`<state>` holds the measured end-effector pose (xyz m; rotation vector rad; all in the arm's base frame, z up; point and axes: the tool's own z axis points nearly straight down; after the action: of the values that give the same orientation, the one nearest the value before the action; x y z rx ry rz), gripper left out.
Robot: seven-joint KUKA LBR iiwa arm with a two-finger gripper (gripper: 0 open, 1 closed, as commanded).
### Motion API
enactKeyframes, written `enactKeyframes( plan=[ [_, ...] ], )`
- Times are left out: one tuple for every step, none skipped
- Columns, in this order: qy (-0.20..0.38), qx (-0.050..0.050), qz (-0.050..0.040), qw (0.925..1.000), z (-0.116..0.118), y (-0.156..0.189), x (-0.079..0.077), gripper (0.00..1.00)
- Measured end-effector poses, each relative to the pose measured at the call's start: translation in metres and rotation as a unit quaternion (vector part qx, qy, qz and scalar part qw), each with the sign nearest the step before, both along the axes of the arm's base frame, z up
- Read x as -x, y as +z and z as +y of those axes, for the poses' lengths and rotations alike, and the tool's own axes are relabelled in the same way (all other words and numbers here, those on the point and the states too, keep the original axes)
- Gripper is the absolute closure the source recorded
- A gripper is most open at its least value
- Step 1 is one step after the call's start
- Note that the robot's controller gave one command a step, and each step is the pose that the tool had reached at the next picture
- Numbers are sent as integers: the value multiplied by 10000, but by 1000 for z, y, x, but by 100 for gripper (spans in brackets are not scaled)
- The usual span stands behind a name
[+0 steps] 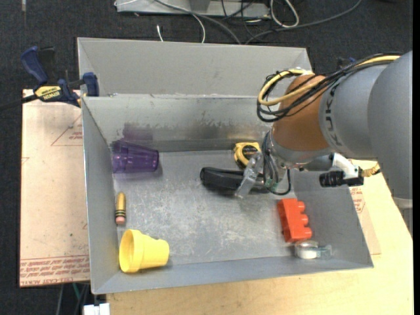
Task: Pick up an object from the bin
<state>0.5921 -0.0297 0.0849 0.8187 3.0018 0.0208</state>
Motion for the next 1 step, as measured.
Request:
enactKeyframes(
  plan=[
    [-199,-1,102,9997,10,54,2,100]
  ],
)
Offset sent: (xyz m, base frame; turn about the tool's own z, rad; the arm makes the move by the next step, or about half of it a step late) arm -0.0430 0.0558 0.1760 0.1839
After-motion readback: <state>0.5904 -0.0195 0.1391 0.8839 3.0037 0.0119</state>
